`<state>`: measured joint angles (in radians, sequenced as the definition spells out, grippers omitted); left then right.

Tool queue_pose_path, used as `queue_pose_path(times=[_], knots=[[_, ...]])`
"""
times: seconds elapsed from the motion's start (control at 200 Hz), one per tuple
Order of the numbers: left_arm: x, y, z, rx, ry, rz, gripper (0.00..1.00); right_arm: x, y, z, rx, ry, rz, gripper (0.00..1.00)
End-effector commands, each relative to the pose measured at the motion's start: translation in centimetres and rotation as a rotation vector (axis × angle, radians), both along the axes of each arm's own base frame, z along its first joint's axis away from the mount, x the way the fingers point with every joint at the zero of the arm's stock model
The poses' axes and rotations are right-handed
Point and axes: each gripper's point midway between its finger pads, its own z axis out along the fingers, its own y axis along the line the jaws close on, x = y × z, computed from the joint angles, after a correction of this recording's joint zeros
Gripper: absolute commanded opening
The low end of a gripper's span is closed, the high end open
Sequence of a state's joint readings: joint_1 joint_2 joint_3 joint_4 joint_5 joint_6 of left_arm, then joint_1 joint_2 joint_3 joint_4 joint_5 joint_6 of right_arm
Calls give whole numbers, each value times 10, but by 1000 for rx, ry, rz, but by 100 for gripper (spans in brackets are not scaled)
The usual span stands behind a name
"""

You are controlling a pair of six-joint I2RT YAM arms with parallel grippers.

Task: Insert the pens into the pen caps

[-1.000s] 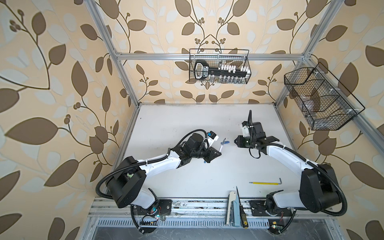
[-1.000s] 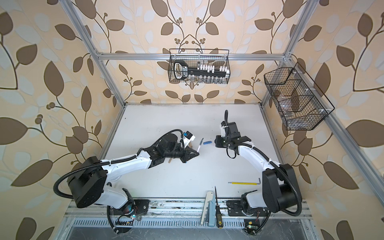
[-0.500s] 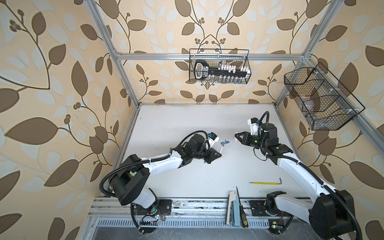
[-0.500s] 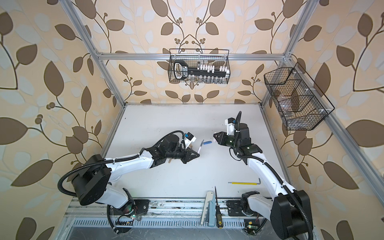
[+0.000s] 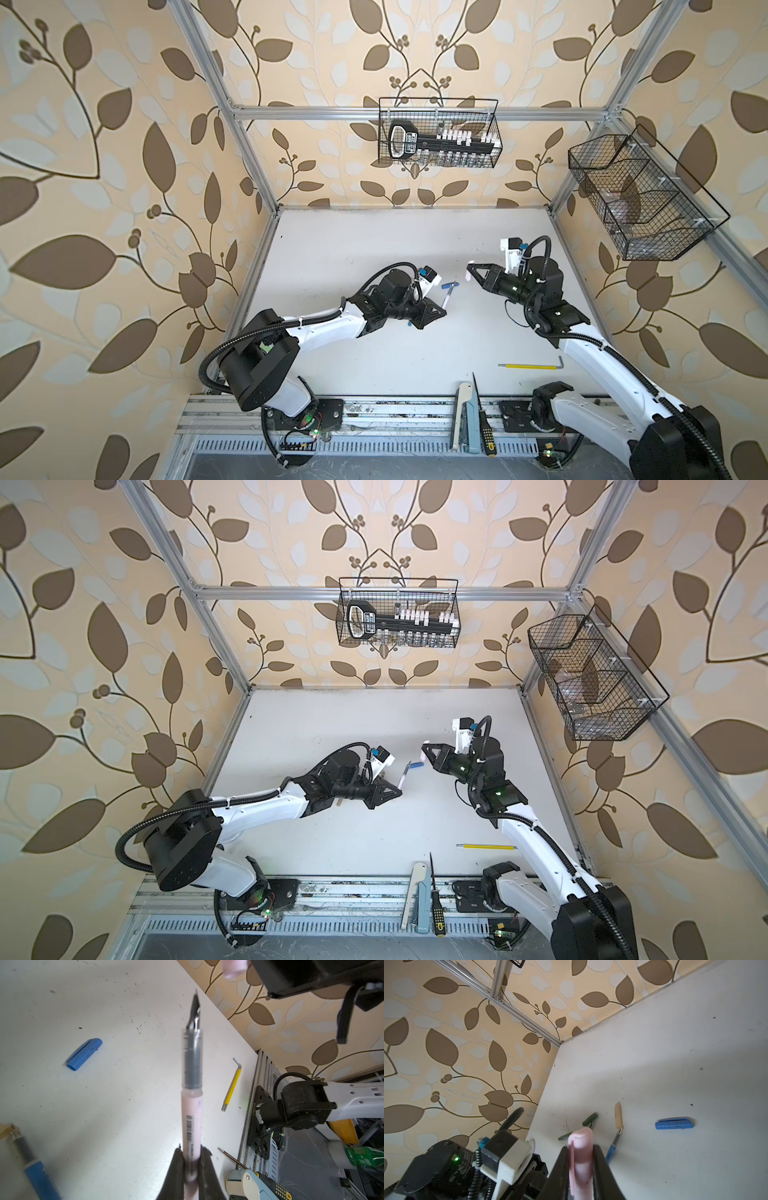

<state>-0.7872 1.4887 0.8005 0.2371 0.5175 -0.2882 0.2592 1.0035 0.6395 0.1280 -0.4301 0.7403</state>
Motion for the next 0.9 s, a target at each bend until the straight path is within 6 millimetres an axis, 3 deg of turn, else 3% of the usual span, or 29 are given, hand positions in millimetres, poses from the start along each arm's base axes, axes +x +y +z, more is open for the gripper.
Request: queue_pose_path(times=[0.0, 0.895], knots=[[-7, -8, 27, -76, -46, -37, 0, 5, 2, 4, 35, -23, -24, 20], [-10, -8, 29, -88, -45, -44, 0, 14, 18, -2, 50, -32, -15, 20]])
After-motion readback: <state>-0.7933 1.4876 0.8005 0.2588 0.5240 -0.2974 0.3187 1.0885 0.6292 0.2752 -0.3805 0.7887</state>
